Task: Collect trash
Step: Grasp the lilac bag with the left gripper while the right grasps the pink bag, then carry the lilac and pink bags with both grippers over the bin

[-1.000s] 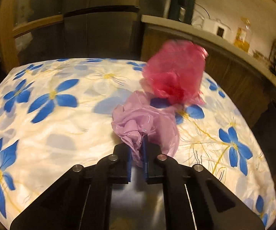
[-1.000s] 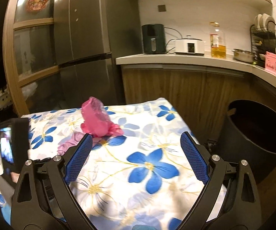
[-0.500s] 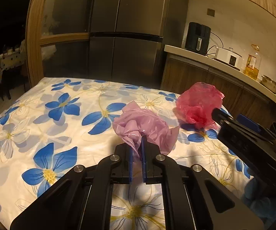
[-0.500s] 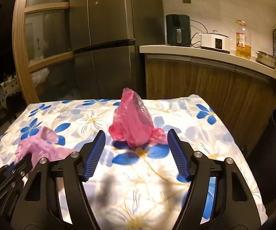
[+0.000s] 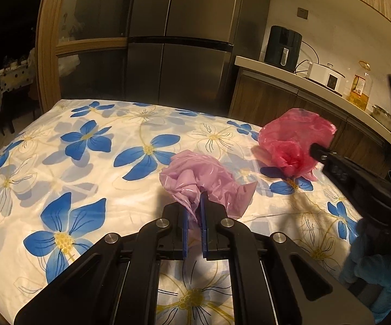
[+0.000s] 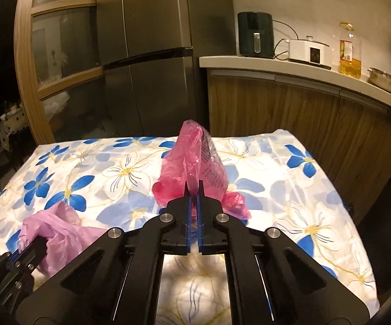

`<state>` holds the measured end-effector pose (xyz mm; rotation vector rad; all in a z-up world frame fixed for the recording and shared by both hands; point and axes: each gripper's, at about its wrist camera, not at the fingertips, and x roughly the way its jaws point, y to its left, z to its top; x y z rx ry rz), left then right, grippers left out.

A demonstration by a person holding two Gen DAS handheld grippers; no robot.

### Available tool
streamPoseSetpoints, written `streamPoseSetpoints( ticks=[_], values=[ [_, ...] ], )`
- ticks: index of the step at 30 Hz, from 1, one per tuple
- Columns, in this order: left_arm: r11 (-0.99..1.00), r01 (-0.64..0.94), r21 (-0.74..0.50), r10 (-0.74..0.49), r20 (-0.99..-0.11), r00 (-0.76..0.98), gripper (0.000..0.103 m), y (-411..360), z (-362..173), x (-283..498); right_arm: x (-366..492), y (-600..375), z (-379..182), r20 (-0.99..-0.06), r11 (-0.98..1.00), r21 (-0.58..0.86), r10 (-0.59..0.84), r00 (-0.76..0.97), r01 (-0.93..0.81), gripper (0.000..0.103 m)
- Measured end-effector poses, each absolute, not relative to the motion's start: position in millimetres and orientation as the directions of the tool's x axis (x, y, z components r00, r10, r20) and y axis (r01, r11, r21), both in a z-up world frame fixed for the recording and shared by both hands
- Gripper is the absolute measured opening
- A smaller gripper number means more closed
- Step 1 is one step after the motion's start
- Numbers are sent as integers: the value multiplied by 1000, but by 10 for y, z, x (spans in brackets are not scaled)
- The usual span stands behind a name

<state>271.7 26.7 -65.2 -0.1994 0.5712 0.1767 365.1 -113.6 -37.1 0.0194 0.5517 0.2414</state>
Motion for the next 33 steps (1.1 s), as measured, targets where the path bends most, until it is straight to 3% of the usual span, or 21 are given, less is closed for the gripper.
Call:
streamPoseSetpoints(
  ticks=[20, 33],
  values=[
    [988, -128, -87, 70, -483, 873, 6, -377, -220, 2407, 2524, -2002, 149, -401, 981, 98, 190, 896, -164, 2],
    [996, 81, -47, -93, -413, 906, 5, -1429, 114, 2367, 2039, -2972, 258, -363, 995, 103, 40, 931, -2, 2]
  ],
)
